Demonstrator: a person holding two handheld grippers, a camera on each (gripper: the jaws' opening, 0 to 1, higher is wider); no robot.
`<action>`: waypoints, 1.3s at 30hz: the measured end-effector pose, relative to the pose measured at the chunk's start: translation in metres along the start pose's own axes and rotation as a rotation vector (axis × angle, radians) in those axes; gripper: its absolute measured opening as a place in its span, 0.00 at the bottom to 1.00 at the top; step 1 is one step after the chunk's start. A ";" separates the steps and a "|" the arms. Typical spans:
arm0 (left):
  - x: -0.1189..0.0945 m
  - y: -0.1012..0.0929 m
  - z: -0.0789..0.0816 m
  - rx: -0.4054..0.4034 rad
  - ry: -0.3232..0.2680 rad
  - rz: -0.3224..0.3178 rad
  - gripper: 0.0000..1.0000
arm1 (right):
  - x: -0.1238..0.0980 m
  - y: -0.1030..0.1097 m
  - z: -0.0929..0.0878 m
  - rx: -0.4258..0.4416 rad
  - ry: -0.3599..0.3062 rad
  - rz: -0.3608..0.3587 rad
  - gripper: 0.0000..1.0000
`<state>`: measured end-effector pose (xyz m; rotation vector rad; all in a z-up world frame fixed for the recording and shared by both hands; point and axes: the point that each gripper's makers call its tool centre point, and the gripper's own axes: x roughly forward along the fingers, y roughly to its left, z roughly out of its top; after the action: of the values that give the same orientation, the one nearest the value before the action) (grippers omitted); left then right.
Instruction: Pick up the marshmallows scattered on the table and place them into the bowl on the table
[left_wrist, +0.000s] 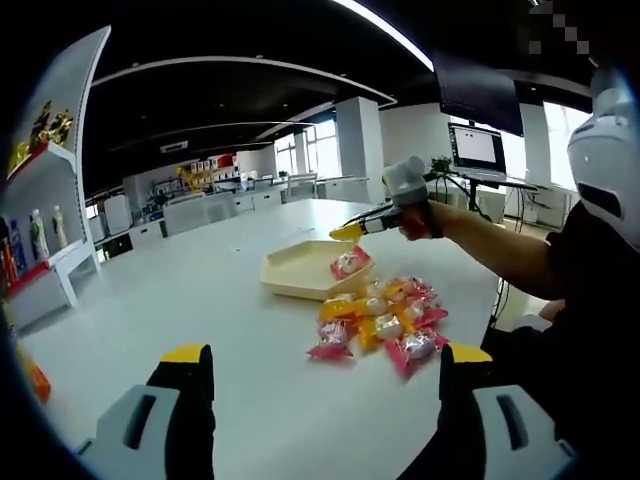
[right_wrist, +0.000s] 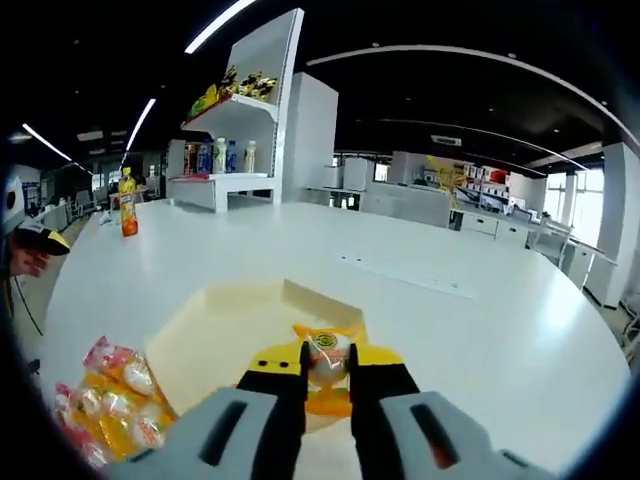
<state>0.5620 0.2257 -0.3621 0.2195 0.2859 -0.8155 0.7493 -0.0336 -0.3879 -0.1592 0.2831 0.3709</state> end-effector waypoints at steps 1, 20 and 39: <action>0.000 0.000 0.000 0.000 0.001 0.002 0.93 | 0.000 -0.003 -0.001 -0.004 0.003 -0.001 0.14; 0.002 0.001 -0.005 -0.006 0.009 0.000 0.93 | 0.007 -0.002 -0.011 -0.069 0.024 0.007 0.16; 0.002 -0.001 -0.004 -0.009 0.008 -0.002 0.93 | 0.007 0.001 -0.012 -0.014 0.017 0.033 0.20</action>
<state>0.5615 0.2251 -0.3669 0.2141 0.2969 -0.8157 0.7517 -0.0328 -0.4017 -0.1719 0.3002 0.4044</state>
